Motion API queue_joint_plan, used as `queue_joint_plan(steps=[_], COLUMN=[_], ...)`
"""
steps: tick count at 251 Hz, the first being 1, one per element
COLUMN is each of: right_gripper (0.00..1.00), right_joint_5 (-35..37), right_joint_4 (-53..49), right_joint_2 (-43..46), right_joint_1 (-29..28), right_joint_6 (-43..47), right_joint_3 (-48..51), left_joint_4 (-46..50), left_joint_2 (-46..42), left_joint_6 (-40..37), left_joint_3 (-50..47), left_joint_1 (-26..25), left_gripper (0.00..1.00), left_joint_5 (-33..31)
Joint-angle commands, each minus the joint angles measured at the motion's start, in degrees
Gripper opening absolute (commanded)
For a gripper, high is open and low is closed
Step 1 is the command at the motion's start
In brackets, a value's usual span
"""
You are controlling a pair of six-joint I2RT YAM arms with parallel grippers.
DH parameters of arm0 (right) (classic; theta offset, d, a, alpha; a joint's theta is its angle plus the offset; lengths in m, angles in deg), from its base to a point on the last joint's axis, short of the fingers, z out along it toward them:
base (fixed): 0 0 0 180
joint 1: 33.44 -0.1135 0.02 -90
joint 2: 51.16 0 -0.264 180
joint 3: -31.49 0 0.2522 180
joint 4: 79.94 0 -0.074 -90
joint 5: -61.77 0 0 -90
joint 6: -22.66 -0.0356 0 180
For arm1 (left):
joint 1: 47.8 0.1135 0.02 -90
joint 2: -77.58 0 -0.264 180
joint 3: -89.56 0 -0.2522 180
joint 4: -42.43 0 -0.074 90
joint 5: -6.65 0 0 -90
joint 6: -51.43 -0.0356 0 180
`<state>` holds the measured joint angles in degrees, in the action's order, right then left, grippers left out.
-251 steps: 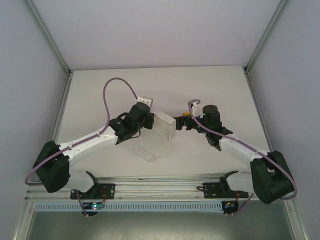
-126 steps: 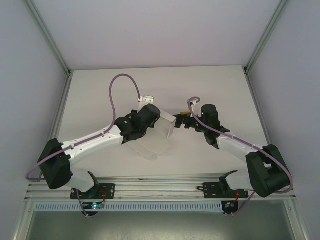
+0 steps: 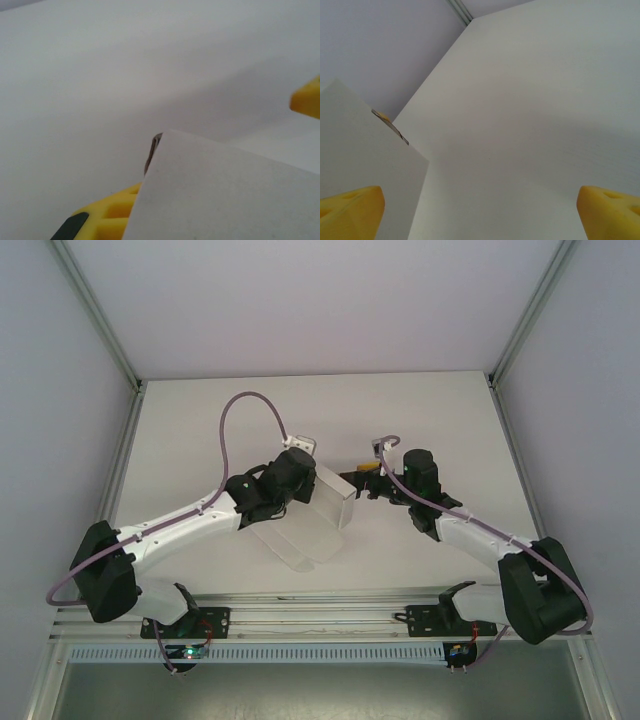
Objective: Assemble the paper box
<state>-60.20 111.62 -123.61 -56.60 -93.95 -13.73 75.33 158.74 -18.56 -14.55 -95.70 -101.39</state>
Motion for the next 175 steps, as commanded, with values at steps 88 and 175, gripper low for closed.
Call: queue_joint_plan(steps=[88,175], right_gripper=[0.98,0.98], right_joint_5=[45.35,40.86], right_joint_4=[-28.02,-31.39], right_joint_2=[24.83,43.89], right_joint_1=[6.63,9.89], right_joint_6=[9.99,10.09], right_joint_3=[1.97,9.52], left_joint_4=[11.71,22.40], left_joint_2=[-6.25,7.75], left_joint_6=[-47.26,-90.20], left_joint_3=[2.86,15.33], left_joint_1=[3.53,0.75], left_gripper=[0.00,0.00], left_joint_5=[10.48,6.51])
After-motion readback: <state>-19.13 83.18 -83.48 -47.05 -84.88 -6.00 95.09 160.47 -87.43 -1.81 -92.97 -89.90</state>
